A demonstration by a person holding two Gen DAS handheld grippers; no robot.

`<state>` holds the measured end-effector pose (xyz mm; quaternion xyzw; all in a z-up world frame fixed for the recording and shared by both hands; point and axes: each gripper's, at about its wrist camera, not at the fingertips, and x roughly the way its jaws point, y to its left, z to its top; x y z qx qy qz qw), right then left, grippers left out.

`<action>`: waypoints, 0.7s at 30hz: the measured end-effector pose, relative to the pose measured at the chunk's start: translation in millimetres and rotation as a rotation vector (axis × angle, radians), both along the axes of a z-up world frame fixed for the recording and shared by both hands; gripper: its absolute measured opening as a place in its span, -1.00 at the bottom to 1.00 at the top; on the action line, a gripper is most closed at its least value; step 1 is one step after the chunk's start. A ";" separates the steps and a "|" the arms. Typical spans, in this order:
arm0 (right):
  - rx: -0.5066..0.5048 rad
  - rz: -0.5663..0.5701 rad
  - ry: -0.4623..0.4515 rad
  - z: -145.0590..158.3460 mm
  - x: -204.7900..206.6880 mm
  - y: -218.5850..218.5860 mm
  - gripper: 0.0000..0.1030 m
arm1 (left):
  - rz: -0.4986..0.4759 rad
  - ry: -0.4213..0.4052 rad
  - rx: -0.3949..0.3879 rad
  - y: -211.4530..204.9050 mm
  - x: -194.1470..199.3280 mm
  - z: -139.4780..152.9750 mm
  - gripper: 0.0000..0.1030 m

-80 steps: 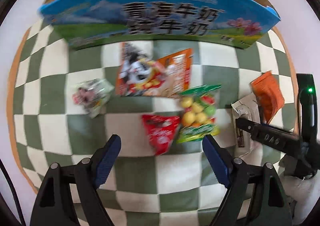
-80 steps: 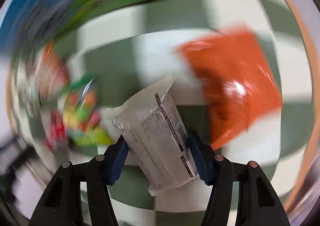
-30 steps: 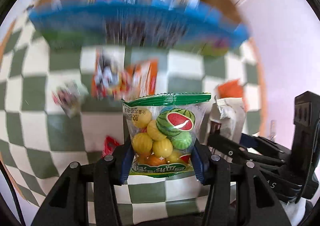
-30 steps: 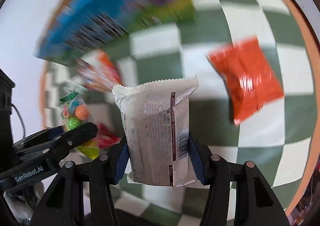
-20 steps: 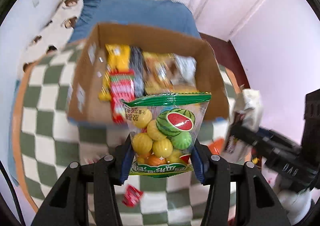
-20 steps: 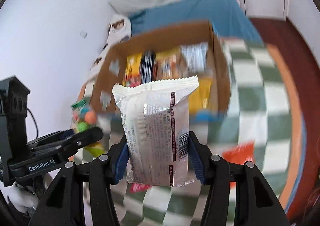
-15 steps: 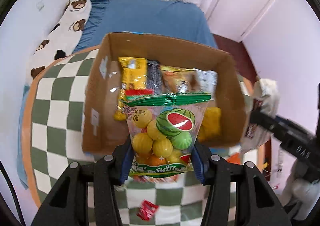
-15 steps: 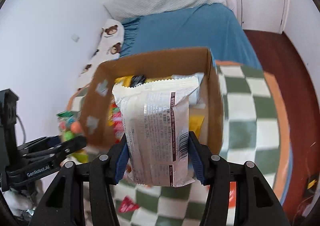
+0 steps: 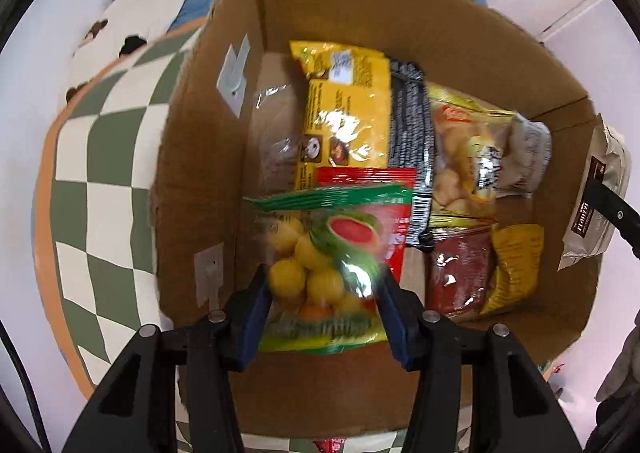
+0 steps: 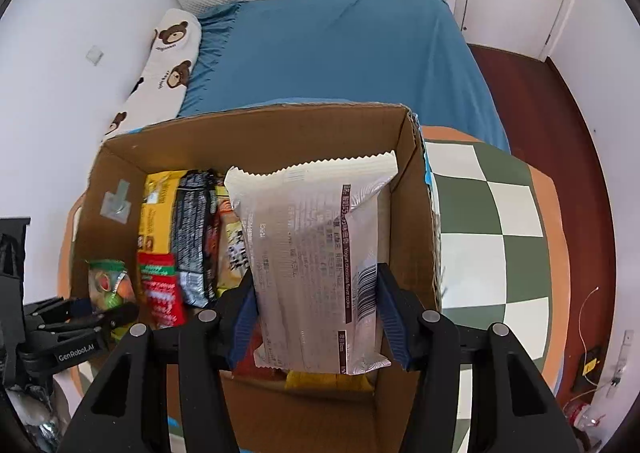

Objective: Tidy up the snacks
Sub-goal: 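Carry both packets into the cardboard box and open both tools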

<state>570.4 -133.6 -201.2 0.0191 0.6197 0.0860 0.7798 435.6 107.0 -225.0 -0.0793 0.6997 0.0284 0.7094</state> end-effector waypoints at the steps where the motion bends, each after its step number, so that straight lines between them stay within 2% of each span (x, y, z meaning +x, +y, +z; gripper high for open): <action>1: -0.008 -0.003 0.025 -9.0 5.2 -0.4 0.19 | -0.001 -0.002 0.000 0.0 1.1 -0.9 0.07; 2: -0.039 -0.010 0.053 -17.2 10.0 -0.6 0.50 | -0.006 -0.010 0.003 -0.7 2.3 -0.4 0.23; 3: -0.056 -0.010 0.053 -20.3 11.9 -0.9 0.69 | -0.010 -0.022 0.010 -1.6 3.5 1.0 0.48; 4: -0.053 -0.006 0.045 -20.2 12.5 -0.3 0.79 | -0.011 -0.028 0.015 -2.1 4.8 1.6 0.58; 12: -0.061 -0.004 0.033 -16.8 7.8 3.6 0.80 | 0.007 -0.086 0.017 -8.0 11.5 15.7 0.66; 15: -0.049 -0.010 0.024 -13.0 0.2 3.0 0.83 | 0.007 -0.110 0.024 -10.2 13.3 20.7 0.77; 17: -0.042 -0.013 0.022 -10.7 -6.1 3.3 0.89 | 0.005 -0.130 0.023 -13.1 10.9 24.9 0.77; 21: -0.051 -0.005 0.005 -7.5 -19.8 4.7 0.90 | -0.002 -0.157 0.028 -22.2 1.9 34.1 0.78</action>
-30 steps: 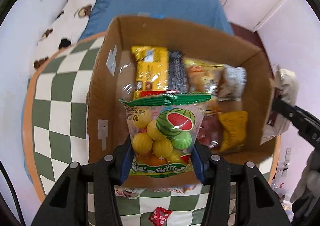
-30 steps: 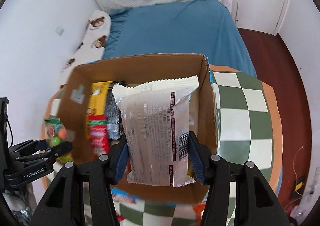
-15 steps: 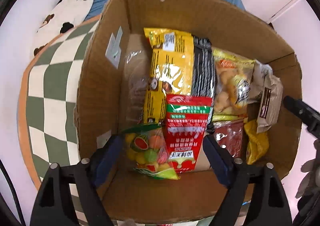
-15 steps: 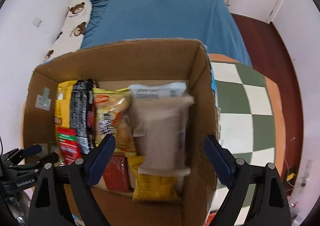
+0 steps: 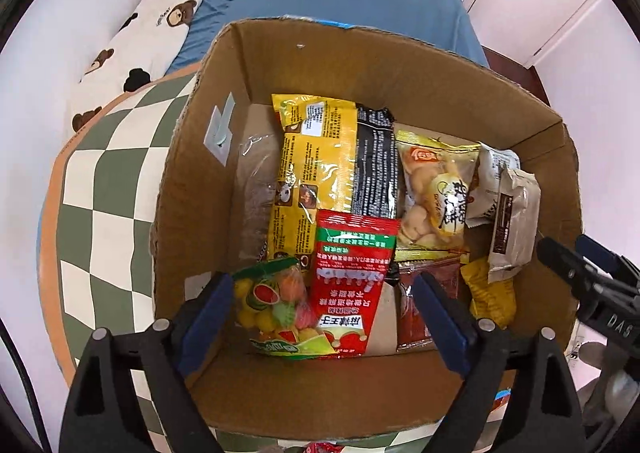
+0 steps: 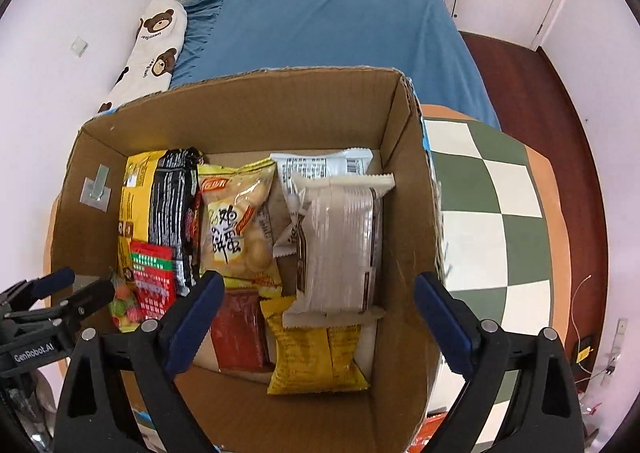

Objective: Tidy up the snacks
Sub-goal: 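Carry both packets into the cardboard box and open both tools, then move both tools out of the box back over the remaining snacks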

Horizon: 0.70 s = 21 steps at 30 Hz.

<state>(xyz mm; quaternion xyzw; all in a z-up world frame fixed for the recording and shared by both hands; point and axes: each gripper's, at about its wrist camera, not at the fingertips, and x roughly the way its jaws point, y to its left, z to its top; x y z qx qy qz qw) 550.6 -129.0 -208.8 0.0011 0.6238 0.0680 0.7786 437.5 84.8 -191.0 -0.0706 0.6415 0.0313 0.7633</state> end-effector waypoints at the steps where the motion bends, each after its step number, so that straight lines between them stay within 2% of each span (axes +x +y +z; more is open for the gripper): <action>1: 0.003 0.000 -0.003 1.1 -3.2 -0.1 0.90 | -0.003 -0.009 0.003 -0.3 -1.4 1.1 0.78; 7: 0.025 -0.005 -0.046 16.8 -28.3 -3.2 0.91 | -0.008 -0.095 0.018 -5.9 -16.5 23.1 0.78; 14: 0.014 -0.009 -0.145 46.3 -68.3 -10.7 0.92 | -0.015 -0.204 0.037 -15.0 -48.5 55.9 0.78; 21: 0.018 -0.001 -0.257 89.3 -113.8 -18.7 0.92 | -0.050 -0.309 0.049 -32.5 -89.6 93.7 0.78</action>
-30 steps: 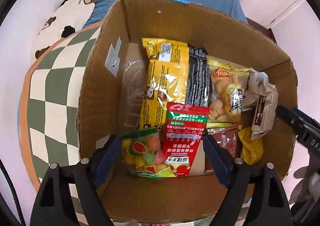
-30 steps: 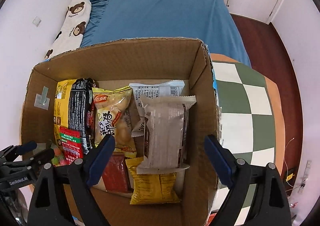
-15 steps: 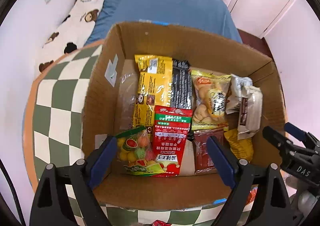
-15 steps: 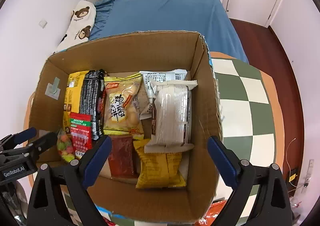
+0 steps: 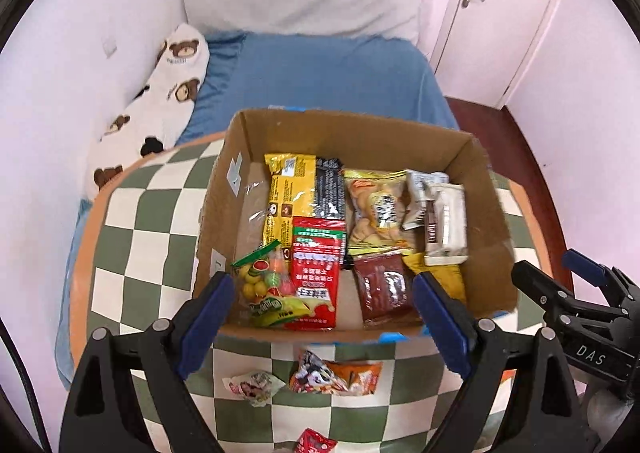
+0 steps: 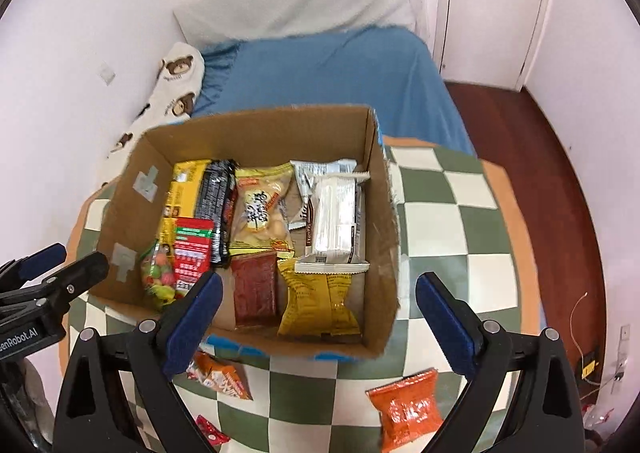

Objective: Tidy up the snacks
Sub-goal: 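Move both tools out of the box back over the remaining snacks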

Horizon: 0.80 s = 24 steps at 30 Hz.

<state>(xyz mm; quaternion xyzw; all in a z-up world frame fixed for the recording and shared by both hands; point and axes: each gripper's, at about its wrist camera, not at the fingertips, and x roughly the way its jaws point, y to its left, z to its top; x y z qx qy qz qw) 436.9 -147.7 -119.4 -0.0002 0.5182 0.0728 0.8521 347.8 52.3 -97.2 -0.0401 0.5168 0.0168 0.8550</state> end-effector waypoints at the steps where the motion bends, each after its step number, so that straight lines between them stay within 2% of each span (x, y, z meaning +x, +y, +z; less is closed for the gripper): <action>1: 0.003 0.002 -0.015 6.5 -5.8 -0.8 0.92 | -0.005 -0.016 0.001 -2.8 -6.8 6.9 0.78; 9: 0.018 0.008 -0.136 59.6 -57.7 -6.9 0.93 | -0.013 -0.117 -0.010 -14.6 -51.0 45.6 0.78; 13: 0.047 0.006 -0.149 73.1 -77.3 -10.5 0.93 | -0.022 -0.132 -0.022 -20.5 -68.8 54.6 0.78; 19: 0.087 -0.008 -0.101 66.1 -94.8 -21.2 0.94 | -0.005 -0.120 -0.035 -20.0 -83.8 52.5 0.78; 24: 0.096 -0.049 -0.007 33.8 -97.9 -39.7 0.95 | 0.028 -0.037 -0.046 -9.5 -87.9 23.2 0.78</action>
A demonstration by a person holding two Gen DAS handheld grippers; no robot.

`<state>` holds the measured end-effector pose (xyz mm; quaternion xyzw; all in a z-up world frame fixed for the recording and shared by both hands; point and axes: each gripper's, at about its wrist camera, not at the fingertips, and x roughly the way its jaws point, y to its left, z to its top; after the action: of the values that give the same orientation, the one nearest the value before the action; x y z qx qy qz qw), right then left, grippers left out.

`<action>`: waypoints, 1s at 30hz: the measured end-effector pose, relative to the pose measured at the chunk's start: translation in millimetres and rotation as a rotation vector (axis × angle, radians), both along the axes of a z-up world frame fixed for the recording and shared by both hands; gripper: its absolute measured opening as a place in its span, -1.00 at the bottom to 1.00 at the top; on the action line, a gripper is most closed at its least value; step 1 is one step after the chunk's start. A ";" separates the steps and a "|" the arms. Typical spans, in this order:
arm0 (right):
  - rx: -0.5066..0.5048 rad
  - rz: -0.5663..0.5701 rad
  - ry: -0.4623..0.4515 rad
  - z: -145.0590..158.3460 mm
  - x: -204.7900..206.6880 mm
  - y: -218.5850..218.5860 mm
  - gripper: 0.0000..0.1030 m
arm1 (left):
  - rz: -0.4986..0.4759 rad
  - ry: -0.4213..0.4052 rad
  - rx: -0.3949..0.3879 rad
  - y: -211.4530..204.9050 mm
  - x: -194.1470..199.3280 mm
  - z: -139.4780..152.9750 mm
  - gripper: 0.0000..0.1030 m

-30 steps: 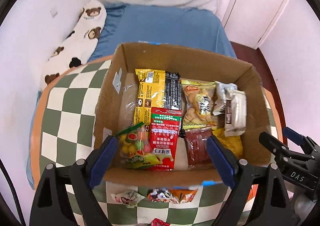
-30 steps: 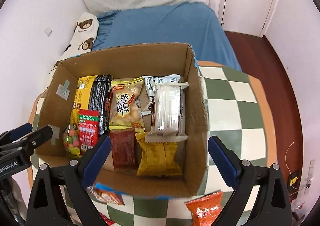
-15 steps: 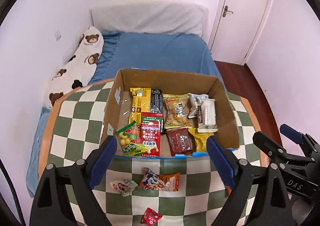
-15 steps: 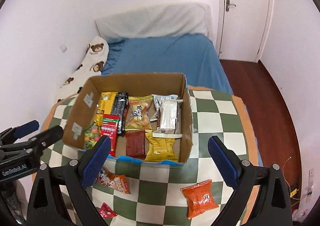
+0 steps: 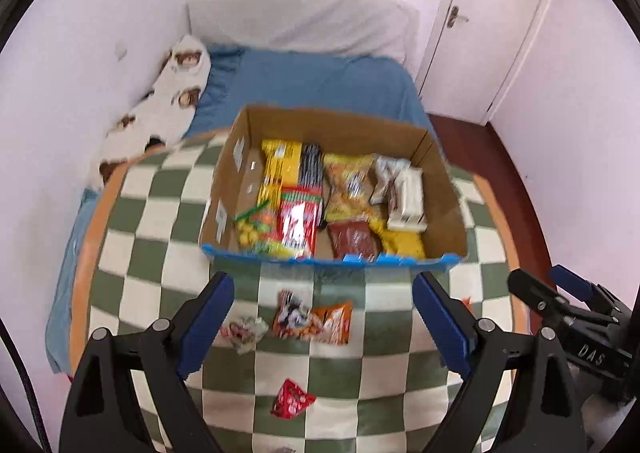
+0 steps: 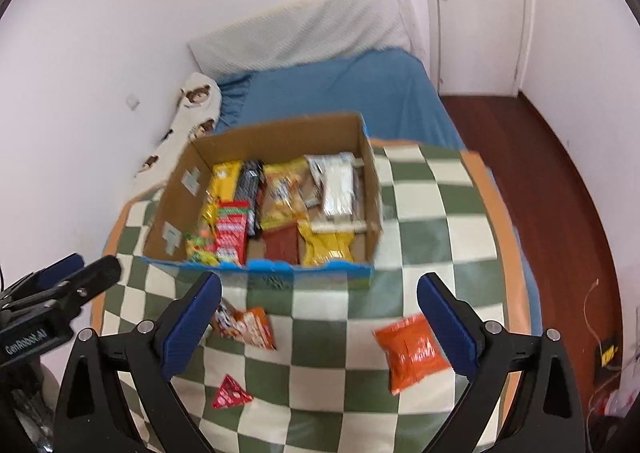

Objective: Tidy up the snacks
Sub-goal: 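Move both tools out of the box back over the remaining snacks, then grasp the red triangular packet with left tool while right tool grasps orange bag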

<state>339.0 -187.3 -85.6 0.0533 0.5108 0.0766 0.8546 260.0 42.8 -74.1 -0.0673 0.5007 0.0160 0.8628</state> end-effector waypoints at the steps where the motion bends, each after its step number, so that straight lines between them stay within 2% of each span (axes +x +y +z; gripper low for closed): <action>1: -0.002 -0.006 0.021 -7.9 0.1 -3.9 0.95 | 0.008 0.017 0.001 2.0 -1.2 -7.3 0.78; 5: -0.054 -0.025 0.126 -53.6 2.6 -17.9 0.95 | 0.046 0.124 0.009 14.9 -7.9 -51.4 0.78; 10: -0.049 -0.054 0.264 -116.1 4.7 -40.9 0.95 | 0.059 0.282 0.004 25.8 -26.0 -118.2 0.77; 14: -0.047 -0.050 0.341 -151.5 6.7 -51.3 0.95 | -0.054 0.387 0.077 10.5 -46.4 -166.0 0.77; 18: -0.088 0.001 0.394 -180.8 8.2 -48.5 0.95 | -0.177 0.494 0.155 -10.7 -59.9 -215.3 0.75; 19: -0.098 0.013 0.402 -186.7 9.5 -46.8 0.95 | -0.196 0.515 0.159 -15.4 -61.2 -226.1 0.68; 24: -0.152 0.055 0.411 -214.5 16.4 -39.6 0.95 | -0.185 0.558 0.147 -24.9 -52.8 -252.6 -0.12; 27: -0.219 0.073 0.396 -228.3 23.3 -37.7 0.95 | -0.130 0.563 0.102 -24.2 -46.1 -256.2 -0.23; 30: -0.204 0.055 0.407 -235.8 27.3 -44.4 0.88 | -0.067 0.582 0.025 -18.5 -42.5 -258.7 -0.27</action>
<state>366.3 -231.7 -321.4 -0.0330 0.6789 0.0355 0.7326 217.5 24.3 -332.7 -0.0325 0.7288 0.0123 0.6839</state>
